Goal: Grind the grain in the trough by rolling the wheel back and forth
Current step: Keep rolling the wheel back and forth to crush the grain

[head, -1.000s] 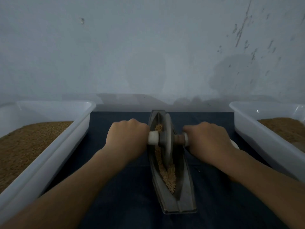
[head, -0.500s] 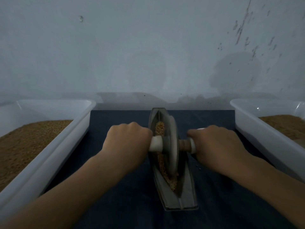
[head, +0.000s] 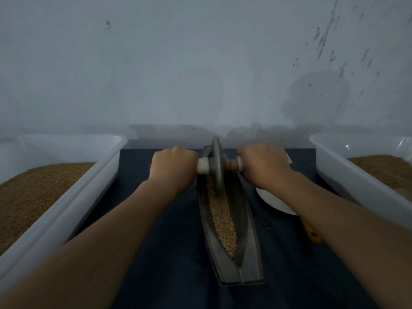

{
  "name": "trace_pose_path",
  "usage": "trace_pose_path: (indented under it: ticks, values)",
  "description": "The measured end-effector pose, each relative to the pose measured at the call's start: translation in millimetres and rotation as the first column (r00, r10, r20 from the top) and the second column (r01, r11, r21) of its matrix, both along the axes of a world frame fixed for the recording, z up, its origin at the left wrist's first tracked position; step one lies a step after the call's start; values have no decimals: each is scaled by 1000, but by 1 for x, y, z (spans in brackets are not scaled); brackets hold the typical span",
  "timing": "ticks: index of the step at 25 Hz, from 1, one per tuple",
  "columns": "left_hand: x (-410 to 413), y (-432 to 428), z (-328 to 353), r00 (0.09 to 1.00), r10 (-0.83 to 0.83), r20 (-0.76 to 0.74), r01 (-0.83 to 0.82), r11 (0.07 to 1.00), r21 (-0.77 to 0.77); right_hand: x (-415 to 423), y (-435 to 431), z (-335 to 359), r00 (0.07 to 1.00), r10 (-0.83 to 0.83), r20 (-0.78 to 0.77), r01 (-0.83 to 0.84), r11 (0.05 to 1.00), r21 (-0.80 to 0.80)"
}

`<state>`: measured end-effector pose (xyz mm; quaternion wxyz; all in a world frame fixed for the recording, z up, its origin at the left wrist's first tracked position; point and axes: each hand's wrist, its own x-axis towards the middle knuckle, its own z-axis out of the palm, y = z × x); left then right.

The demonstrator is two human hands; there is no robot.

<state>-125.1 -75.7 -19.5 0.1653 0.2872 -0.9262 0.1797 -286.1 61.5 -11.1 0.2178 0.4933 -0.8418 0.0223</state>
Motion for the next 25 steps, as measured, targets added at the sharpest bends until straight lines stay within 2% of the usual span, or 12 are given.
trace_pose_path:
  ticks: [3, 7, 10, 17, 25]
  values:
    - [29, 27, -6, 998, -46, 40, 47, 999, -11, 21, 42, -7, 999, 32, 28, -33, 999, 33]
    - [61, 54, -9, 994, -82, 75, 88, 993, -79, 45, 89, -12, 998, 51, -28, -50, 997, 55]
    - [48, 44, -9, 994, -79, 70, 84, 994, -71, 38, 79, -13, 1000, 13, -6, -13, 998, 55]
    - [-6, -2, 7, 1000, -7, 30, 8, 999, -50, -3, -3, -5, 998, -42, 38, 42, 999, 7]
    - [61, 58, -8, 994, -68, 82, 75, 993, -85, 41, 89, -13, 998, 54, -32, -52, 997, 63]
